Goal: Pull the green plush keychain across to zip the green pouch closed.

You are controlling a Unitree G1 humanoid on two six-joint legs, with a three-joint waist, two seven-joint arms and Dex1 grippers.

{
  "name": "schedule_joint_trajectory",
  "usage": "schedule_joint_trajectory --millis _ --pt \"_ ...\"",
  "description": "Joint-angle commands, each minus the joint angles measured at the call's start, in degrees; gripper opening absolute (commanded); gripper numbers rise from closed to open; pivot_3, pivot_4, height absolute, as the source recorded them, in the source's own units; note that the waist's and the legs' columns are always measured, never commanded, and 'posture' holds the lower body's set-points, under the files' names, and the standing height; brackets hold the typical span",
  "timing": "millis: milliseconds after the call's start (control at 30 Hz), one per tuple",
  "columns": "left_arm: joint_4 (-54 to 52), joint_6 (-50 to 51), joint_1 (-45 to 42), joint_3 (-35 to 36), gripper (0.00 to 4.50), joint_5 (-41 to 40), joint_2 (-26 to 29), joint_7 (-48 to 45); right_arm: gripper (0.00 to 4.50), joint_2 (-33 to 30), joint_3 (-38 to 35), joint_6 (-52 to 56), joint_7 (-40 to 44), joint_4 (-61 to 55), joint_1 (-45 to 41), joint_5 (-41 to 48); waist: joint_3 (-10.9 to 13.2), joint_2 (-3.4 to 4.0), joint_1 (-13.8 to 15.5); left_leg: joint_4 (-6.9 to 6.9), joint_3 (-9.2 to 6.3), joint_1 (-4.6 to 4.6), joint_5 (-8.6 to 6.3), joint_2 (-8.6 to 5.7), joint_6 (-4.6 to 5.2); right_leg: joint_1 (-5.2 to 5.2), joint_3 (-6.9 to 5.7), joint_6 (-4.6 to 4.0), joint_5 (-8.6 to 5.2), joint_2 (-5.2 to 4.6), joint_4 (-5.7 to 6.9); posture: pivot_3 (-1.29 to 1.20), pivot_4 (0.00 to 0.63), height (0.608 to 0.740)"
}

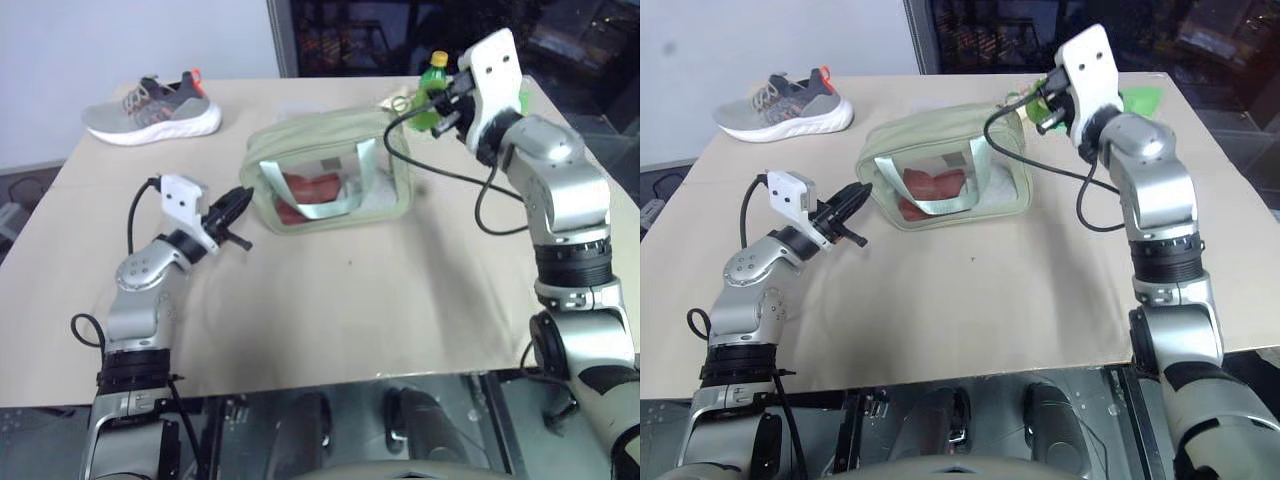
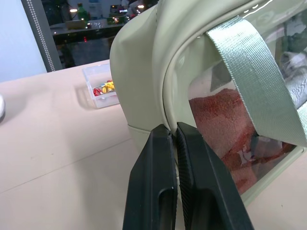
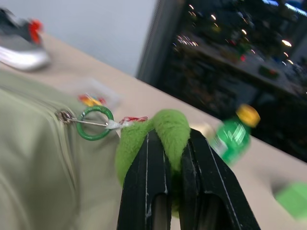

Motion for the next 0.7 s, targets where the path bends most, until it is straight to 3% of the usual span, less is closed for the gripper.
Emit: schedule_joint_trajectory --millis 33,367,633,700 --pt "1.0 1.0 0.8 2.5 0.00 0.7 0.7 2.5 0.06 -2.3 -0.7 -3.1 -3.7 2.9 4.3 -4.2 0.0 -0.01 -0.1 0.00 0.01 0.01 0.00 -0.01 0.00 0.01 0.01 0.01 0.00 -0.01 0.00 0.00 0.150 0.740" --pt "-1.5 1.7 0.3 2.7 0.00 -0.8 -0.3 2.3 0.06 -4.4 11.4 -13.7 -2.2 10.1 14.3 -14.5 0.0 0.00 -0.7 -0.06 -0.01 0.26 0.00 0.03 0.00 0.03 0.26 0.17 -0.10 0.08 0.04 0.00 0.150 0.740" --pt "-4.6 3.2 0.9 3.4 0.00 -4.0 -0.5 0.9 0.06 -3.1 6.6 -12.0 3.5 5.7 14.1 -7.7 0.0 0.00 -0.6 -0.07 -0.06 0.28 0.00 0.05 0.00 0.07 0.29 0.18 -0.10 0.09 0.03 0.00 0.150 0.740" --pt "-7.6 4.7 2.1 4.1 0.00 -6.5 -0.8 0.5 0.87 -3.4 4.8 -10.2 6.0 2.4 15.1 -4.8 0.0 0.00 -0.6 -0.07 -0.07 0.25 -0.01 0.05 0.00 0.06 0.30 0.17 -0.10 0.09 0.01 0.00 0.150 0.740"
